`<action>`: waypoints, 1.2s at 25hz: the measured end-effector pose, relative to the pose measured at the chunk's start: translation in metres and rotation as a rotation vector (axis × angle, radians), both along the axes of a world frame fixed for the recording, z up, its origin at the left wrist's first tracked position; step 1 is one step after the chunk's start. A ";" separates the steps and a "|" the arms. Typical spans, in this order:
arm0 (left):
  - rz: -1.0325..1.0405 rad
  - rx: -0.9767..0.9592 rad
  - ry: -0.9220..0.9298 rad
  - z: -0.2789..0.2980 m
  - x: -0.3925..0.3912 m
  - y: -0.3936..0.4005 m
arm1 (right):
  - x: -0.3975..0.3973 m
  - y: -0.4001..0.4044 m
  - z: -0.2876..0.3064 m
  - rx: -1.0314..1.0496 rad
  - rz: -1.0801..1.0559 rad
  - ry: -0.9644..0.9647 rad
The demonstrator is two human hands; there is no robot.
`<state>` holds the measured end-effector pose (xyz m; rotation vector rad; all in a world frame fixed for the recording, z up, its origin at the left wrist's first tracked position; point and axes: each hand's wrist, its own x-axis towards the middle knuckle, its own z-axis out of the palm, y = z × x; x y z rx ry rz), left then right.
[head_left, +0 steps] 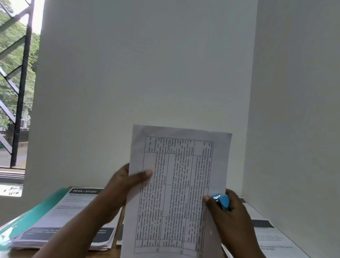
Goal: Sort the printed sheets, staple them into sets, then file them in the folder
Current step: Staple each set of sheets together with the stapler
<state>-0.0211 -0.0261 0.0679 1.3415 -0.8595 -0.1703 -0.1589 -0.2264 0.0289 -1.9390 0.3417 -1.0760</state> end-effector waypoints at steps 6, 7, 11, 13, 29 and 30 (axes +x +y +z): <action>0.243 0.182 -0.097 -0.015 0.001 -0.015 | 0.003 0.002 -0.001 0.010 0.034 0.003; 0.255 0.155 -0.115 -0.009 0.001 -0.014 | 0.002 0.001 0.004 0.005 0.036 -0.022; 0.209 0.200 -0.083 -0.010 0.004 -0.006 | -0.005 -0.009 0.009 0.093 0.151 0.106; 0.111 0.300 -0.005 -0.026 0.007 0.000 | -0.005 -0.015 -0.005 0.100 0.192 0.289; 0.190 -0.155 0.465 -0.012 0.010 0.009 | -0.005 -0.008 0.003 0.517 0.364 0.155; 0.177 -0.163 0.489 -0.017 0.011 0.008 | 0.001 -0.007 0.000 0.653 0.390 0.090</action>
